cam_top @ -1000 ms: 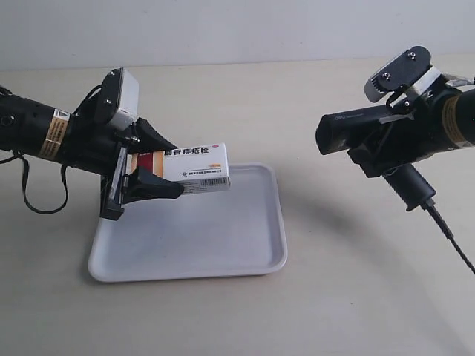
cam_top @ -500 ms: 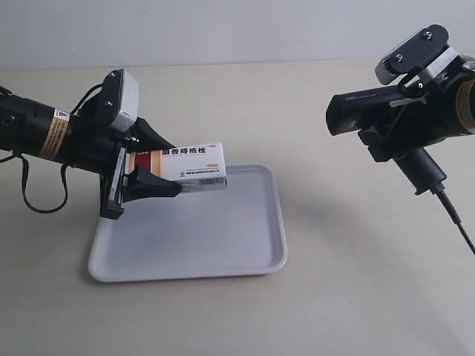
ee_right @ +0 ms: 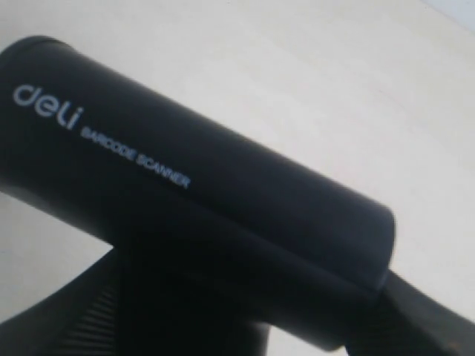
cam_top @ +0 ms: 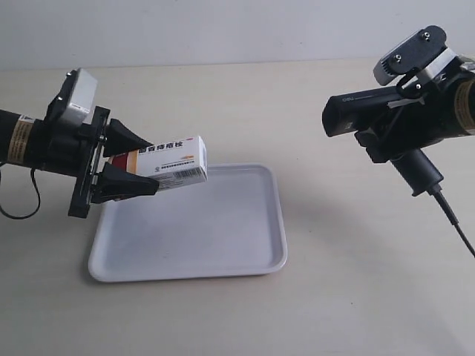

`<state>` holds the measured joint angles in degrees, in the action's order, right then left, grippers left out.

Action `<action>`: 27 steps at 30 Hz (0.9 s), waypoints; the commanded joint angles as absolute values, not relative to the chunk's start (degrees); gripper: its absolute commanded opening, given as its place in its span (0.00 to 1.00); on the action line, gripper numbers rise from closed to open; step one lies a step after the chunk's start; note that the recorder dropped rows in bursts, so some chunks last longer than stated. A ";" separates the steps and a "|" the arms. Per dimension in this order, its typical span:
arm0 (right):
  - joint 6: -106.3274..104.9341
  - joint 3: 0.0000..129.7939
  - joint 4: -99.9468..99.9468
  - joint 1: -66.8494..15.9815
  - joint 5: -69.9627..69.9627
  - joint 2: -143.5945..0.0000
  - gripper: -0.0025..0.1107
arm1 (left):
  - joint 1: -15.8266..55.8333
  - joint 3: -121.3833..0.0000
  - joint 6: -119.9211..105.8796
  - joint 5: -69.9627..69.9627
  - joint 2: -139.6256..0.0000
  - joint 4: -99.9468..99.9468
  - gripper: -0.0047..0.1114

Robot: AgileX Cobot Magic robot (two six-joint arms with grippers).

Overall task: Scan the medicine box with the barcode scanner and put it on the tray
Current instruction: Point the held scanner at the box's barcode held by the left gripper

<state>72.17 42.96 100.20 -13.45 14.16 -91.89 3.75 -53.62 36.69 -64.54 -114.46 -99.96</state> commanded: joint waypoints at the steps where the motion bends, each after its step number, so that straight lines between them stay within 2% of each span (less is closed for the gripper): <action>1: 71.73 43.84 99.95 -13.64 15.96 -90.24 0.02 | 3.26 -53.30 36.41 -66.10 -116.13 -98.51 0.04; 11: 68.73 43.95 99.95 -13.64 13.99 -85.46 0.02 | 3.26 -53.30 36.19 -63.89 -117.68 -97.38 0.04; 21: 66.95 43.31 99.95 -13.91 14.56 -93.37 0.02 | 3.36 -53.30 36.19 -64.94 -117.68 -97.39 0.04; 27: 65.76 43.42 99.95 -18.62 15.61 -96.66 0.02 | 4.60 -53.30 36.19 -64.81 -117.68 -97.40 0.04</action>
<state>66.58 43.33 100.20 -16.35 15.37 -95.90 3.59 -53.62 36.45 -63.92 -117.79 -98.29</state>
